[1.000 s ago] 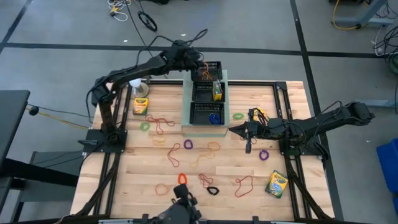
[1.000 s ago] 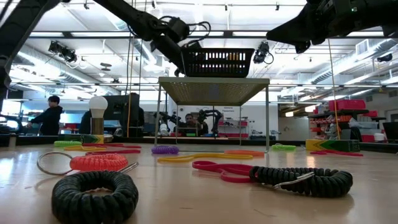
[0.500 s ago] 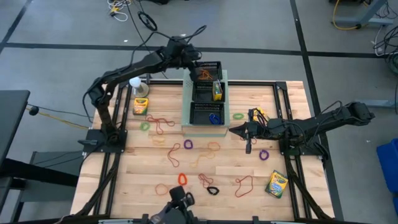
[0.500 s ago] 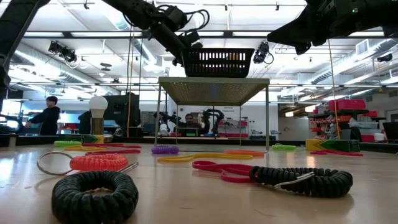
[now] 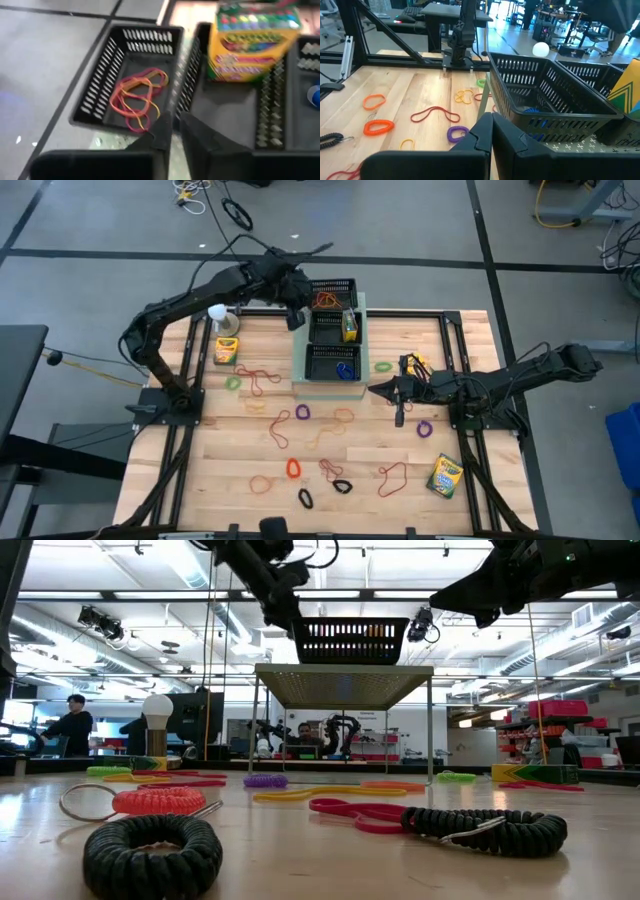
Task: Pick & Place Office Desk Supplies
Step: Put the right violet spring keychain into the bottom black bin on the shelf
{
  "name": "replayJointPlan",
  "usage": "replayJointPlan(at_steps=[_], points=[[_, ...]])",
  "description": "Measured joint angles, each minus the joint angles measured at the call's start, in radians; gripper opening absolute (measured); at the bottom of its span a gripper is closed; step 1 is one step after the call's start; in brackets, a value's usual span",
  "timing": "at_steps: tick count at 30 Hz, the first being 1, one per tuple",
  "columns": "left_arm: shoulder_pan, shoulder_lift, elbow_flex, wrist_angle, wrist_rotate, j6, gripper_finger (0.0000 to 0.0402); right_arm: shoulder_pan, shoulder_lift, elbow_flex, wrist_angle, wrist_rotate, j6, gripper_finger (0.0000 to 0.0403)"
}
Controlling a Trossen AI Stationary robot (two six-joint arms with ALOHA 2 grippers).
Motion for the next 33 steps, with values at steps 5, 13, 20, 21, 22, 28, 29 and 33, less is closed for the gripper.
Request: replayJointPlan(at_steps=[5, 13, 20, 21, 22, 28, 29, 33], points=[[-0.048, -0.011, -0.001, -0.054, -0.003, -0.015, 0.0007, 0.000, 0.000, 0.000, -0.007, 0.000, 0.000, 0.0011], [-0.093, -0.054, -0.119, 0.047, -0.044, -0.044, 0.0009, 0.022, 0.000, 0.000, -0.032, 0.004, 0.027, 0.0011], [-0.101, -0.295, -0.494, 0.373, -0.053, -0.124, 0.0010, 0.086, 0.000, 0.000, -0.034, 0.035, 0.027, 0.0011], [-0.108, -0.339, -0.546, 0.409, -0.052, -0.136, 0.0010, 0.095, 0.000, 0.000, -0.034, 0.045, 0.027, 0.0011], [-0.115, -0.381, -0.591, 0.434, -0.045, -0.143, 0.0010, 0.103, 0.000, 0.000, -0.034, 0.058, 0.027, 0.0011], [-0.148, -0.533, -0.814, 0.597, 0.086, -0.205, 0.0011, 0.129, 0.000, 0.000, -0.034, 0.090, 0.036, 0.0011], [-0.149, -0.534, -0.832, 0.618, 0.092, -0.238, 0.0011, 0.129, 0.000, 0.000, -0.034, 0.090, 0.037, 0.0011], [-0.154, -0.488, -0.851, 0.626, 0.111, -0.289, 0.0011, 0.127, 0.000, 0.000, -0.039, 0.058, 0.084, 0.0011]])
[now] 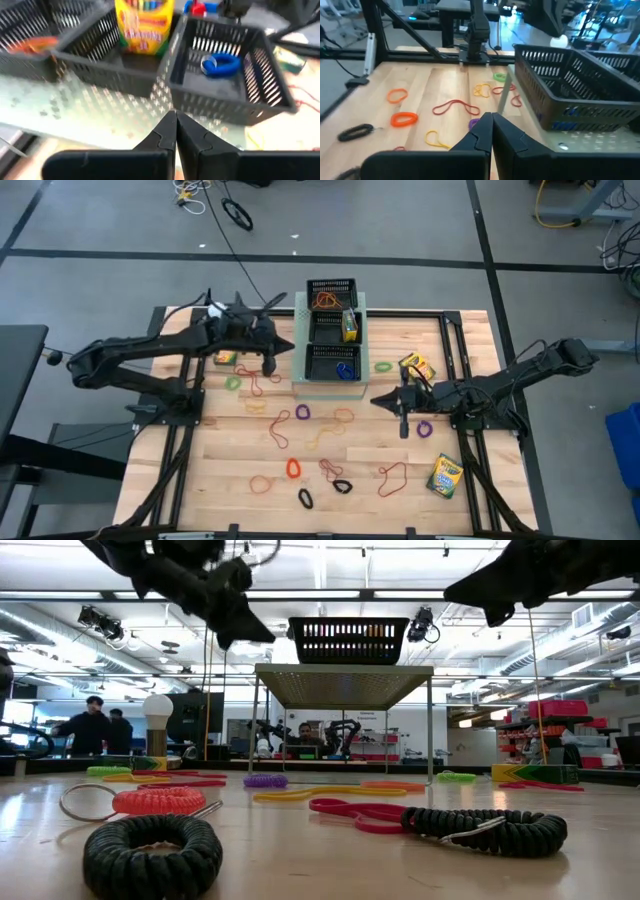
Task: Pick & Place Office Desk Supplies
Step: Put the right violet spring keychain into the bottom black bin on the shelf
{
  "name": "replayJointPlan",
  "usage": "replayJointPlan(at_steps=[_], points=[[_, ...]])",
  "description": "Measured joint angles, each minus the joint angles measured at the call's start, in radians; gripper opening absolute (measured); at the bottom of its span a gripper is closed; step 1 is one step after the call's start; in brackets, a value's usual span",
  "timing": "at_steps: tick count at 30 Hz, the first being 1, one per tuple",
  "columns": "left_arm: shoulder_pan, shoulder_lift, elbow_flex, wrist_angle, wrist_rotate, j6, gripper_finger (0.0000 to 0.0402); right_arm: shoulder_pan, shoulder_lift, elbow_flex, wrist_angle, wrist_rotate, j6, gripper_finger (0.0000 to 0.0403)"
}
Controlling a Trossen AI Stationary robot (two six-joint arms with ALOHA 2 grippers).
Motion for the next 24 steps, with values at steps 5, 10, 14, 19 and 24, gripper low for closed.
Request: replayJointPlan(at_steps=[5, 10, 14, 19, 24], points=[[-0.063, 0.039, 0.000, 0.001, 0.028, 0.066, 0.0005, -0.001, 0.000, 0.000, 0.004, -0.029, 0.091, 0.0011], [-0.157, 0.034, -0.027, 0.046, 0.030, 0.086, 0.0005, -0.001, 0.000, 0.000, -0.001, -0.030, 0.177, 0.0011], [-0.232, 0.034, -0.168, 0.272, 0.025, 0.066, 0.0005, 0.003, 0.000, 0.013, -0.032, -0.031, 0.176, 0.0006], [-0.318, 0.035, -0.385, 0.671, -0.069, -0.037, 0.0006, 0.007, 0.000, 0.112, -0.272, -0.025, 0.192, 0.0004], [-0.390, 0.035, -0.543, 0.985, -0.211, -0.047, 0.0006, 0.012, 0.000, 0.218, -0.536, -0.019, 0.251, 0.0002]])
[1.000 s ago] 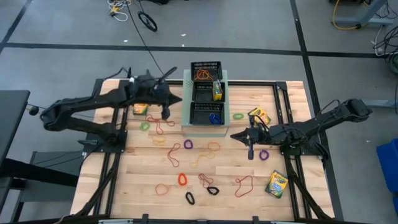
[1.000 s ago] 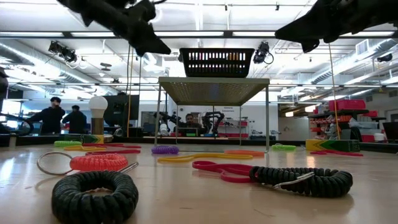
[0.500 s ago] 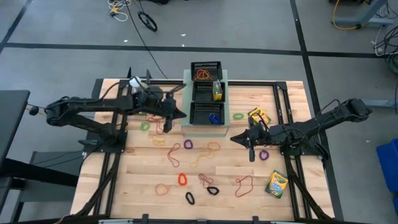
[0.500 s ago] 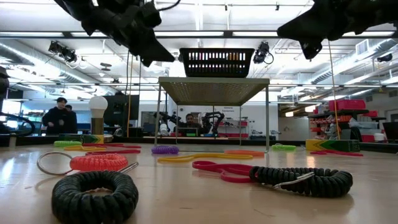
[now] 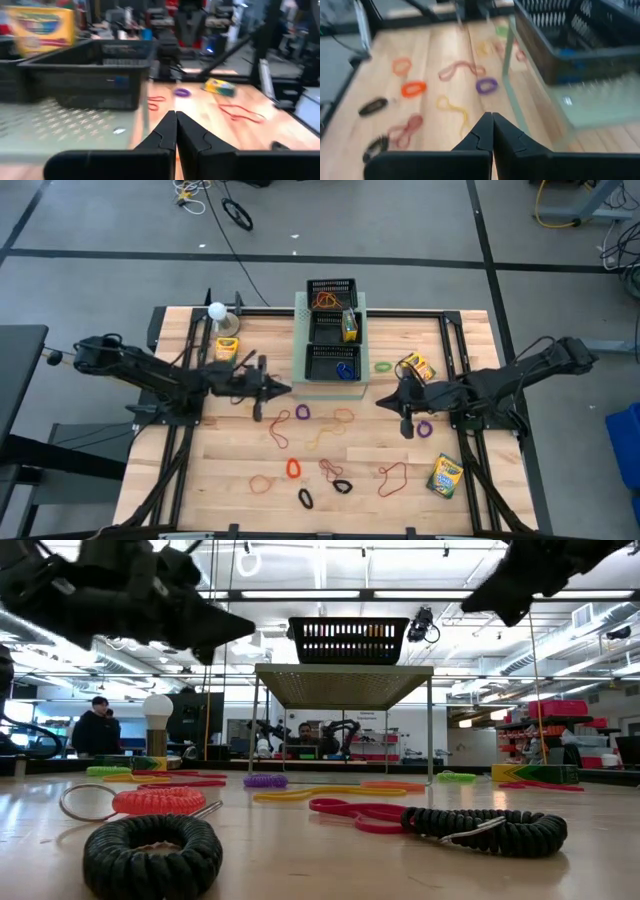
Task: Pick & Place Office Desk Supplies
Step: Put the right violet spring keychain into the bottom black bin on the shelf
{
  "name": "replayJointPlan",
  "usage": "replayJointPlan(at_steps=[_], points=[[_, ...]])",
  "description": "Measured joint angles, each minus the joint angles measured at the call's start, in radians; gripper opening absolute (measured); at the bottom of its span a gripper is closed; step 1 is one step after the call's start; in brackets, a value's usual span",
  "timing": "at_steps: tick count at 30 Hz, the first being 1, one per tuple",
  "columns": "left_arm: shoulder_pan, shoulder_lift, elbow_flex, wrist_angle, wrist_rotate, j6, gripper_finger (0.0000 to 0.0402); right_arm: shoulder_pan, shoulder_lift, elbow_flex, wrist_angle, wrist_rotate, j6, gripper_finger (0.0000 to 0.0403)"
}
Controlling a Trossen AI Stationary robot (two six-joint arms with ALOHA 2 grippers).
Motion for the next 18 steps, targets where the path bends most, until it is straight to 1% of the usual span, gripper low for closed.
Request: replayJointPlan(at_steps=[4, 7, 10, 13, 16, 18], points=[[-0.018, 0.000, -0.056, 0.109, -0.086, -0.001, 0.0006, 0.031, 0.030, 0.071, -0.239, 0.047, 0.114, 0.0002], [-0.019, 0.000, -0.062, 0.121, -0.107, 0.010, 0.0007, 0.069, 0.095, 0.122, -0.403, 0.049, 0.241, 0.0002], [-0.019, 0.000, -0.062, 0.123, -0.111, 0.038, 0.0007, 0.125, 0.175, 0.166, -0.538, 0.024, 0.372, 0.0007], [-0.019, 0.000, -0.061, 0.139, -0.120, 0.048, 0.0007, 0.185, 0.243, 0.200, -0.633, 0.015, 0.567, 0.0025], [-0.019, 0.000, -0.061, 0.144, -0.120, 0.045, 0.0007, 0.235, 0.286, 0.189, -0.667, -0.044, 0.772, 0.0054], [-0.019, 0.000, -0.061, 0.142, -0.120, 0.045, 0.0007, 0.265, 0.309, 0.170, -0.674, -0.084, 0.876, 0.0077]])
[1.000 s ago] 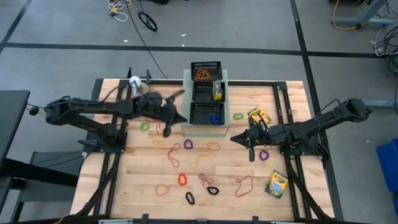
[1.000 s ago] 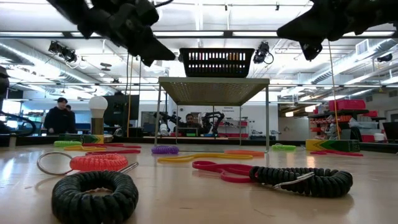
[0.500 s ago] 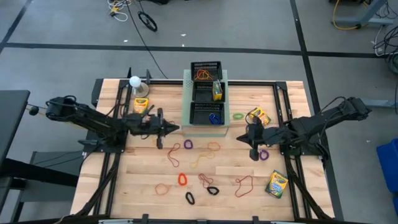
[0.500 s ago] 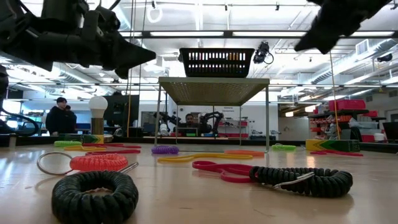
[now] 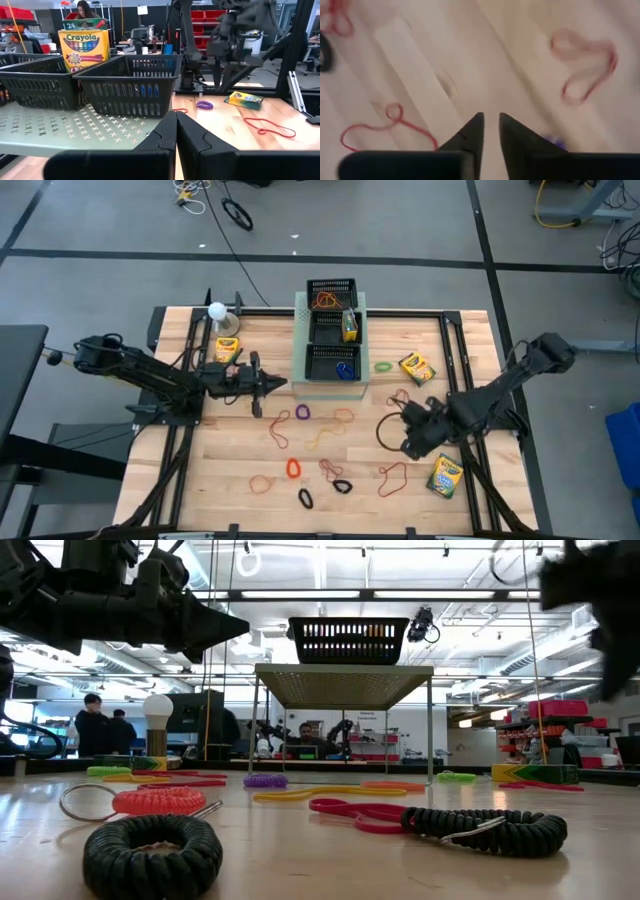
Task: Pick & Place Office Desk Supplies
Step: Put the right violet spring keychain into the bottom black bin on the shelf
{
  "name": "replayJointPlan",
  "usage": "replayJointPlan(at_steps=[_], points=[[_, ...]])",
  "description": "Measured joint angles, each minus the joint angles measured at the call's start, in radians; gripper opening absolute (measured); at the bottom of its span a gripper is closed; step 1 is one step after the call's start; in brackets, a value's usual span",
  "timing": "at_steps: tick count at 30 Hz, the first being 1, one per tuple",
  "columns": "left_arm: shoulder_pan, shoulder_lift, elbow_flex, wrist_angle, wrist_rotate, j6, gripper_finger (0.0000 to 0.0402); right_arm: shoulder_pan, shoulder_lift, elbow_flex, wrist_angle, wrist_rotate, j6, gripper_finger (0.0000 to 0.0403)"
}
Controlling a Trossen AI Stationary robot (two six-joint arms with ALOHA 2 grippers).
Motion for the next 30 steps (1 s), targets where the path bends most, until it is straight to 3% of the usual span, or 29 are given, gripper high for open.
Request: replayJointPlan(at_steps=[7, 14, 19, 24, 30], points=[[0.000, 0.000, 0.000, 0.001, -0.007, 0.001, 0.0007, 0.023, 0.038, -0.118, -0.023, -0.059, 0.200, 0.0145], [0.000, 0.000, 0.000, 0.001, -0.008, 0.001, 0.0007, -0.004, 0.038, -0.251, 0.112, -0.116, 0.218, 0.0153], [0.000, 0.000, 0.000, 0.002, -0.008, 0.000, 0.0007, -0.021, 0.035, -0.305, 0.181, -0.128, 0.221, 0.0131], [0.000, 0.000, 0.000, 0.002, -0.016, 0.000, 0.0007, -0.025, 0.038, -0.293, 0.163, -0.128, 0.176, 0.0080], [0.000, 0.000, 0.000, 0.002, -0.016, 0.002, 0.0007, -0.025, 0.039, -0.152, 0.173, -0.020, 0.048, 0.0012]])
